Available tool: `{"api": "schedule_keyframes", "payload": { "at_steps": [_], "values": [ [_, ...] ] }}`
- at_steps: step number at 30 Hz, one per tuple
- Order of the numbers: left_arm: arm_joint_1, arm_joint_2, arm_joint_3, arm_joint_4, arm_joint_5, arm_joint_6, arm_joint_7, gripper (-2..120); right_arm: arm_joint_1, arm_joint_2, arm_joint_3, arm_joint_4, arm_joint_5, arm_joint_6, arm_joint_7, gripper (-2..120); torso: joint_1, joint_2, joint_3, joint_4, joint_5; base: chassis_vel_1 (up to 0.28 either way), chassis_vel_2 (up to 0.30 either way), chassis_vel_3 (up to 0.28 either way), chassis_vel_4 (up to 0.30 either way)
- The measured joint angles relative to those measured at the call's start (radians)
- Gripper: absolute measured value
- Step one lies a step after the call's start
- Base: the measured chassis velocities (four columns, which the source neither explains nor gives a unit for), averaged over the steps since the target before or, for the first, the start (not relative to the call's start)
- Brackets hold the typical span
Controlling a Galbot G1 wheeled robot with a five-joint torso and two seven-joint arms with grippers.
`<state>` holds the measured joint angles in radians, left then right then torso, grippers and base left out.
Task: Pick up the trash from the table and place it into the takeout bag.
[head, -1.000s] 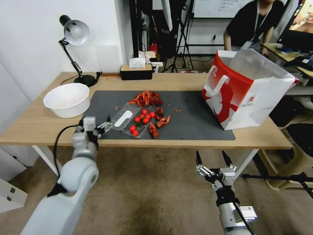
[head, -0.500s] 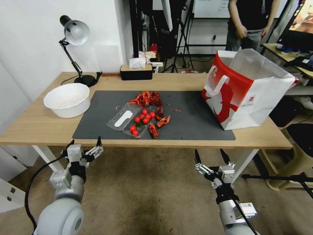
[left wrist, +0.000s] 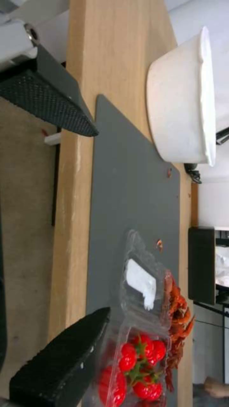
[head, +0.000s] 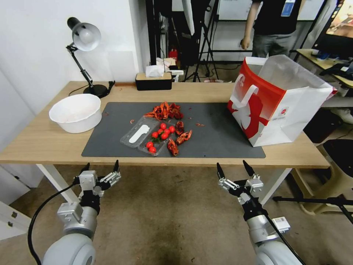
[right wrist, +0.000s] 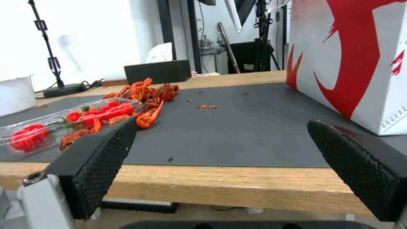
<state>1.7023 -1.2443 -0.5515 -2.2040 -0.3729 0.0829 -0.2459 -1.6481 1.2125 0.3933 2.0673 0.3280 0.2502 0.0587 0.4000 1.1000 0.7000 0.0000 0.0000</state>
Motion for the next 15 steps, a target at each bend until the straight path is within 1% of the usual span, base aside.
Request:
{"api": "schedule_keyframes", "payload": {
  "at_steps": [6,15],
  "values": [
    [0.002,-0.006,0.002,0.014,0.013,-0.017,0.031,100,-0.004,0.004,-0.004,0.0,0.004,-0.002,0.009,100,0.0,0.0,0.0,0.0,0.0,0.0,0.0,0.0,0.0],
    [-0.004,-0.006,0.005,0.026,0.021,-0.032,0.052,100,-0.017,0.014,-0.005,0.0,0.004,-0.002,0.02,100,0.0,0.0,0.0,0.0,-0.0001,0.0,0.0,0.0,0.0]
  ]
}}
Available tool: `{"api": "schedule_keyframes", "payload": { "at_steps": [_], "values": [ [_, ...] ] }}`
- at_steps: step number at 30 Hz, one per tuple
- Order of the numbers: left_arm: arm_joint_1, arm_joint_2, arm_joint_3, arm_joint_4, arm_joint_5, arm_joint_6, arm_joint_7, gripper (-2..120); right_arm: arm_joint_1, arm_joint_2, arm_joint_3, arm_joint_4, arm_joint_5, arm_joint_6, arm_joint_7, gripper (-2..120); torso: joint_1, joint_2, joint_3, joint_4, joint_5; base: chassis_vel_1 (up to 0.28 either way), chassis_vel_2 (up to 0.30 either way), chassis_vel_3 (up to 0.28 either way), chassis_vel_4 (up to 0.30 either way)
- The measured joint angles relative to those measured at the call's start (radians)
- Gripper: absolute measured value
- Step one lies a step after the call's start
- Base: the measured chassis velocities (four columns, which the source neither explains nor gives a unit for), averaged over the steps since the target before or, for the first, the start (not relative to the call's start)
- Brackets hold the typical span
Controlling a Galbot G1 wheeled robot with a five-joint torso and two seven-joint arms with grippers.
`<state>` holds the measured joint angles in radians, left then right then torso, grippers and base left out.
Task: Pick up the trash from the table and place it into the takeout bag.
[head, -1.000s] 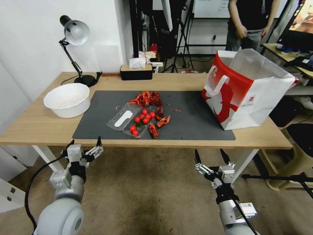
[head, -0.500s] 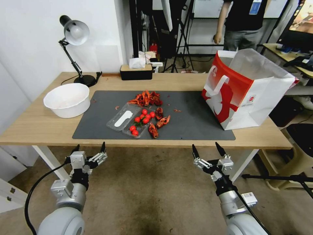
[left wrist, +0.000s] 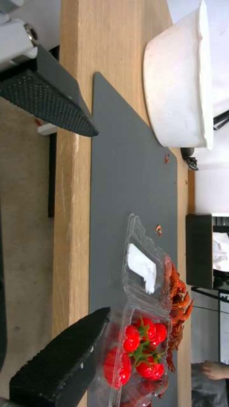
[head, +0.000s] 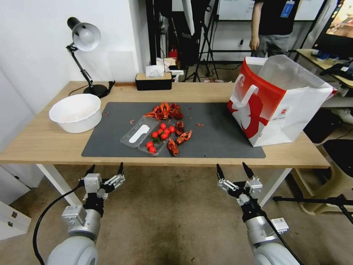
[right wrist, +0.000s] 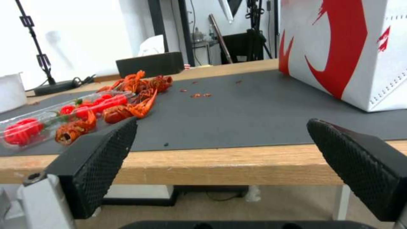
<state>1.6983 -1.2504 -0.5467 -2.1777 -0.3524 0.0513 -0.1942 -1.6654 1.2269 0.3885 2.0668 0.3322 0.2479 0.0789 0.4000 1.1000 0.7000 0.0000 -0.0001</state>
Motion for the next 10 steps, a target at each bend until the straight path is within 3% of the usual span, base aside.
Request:
{"api": "schedule_keyframes", "payload": {
  "at_steps": [10],
  "values": [
    [-0.007,0.0,0.002,0.004,0.001,-0.001,0.004,100,-0.011,0.006,-0.001,0.004,-0.001,0.0,0.007,100,0.0,0.0,0.0,0.0,0.0001,0.0,0.0,0.0,0.0]
  ]
}}
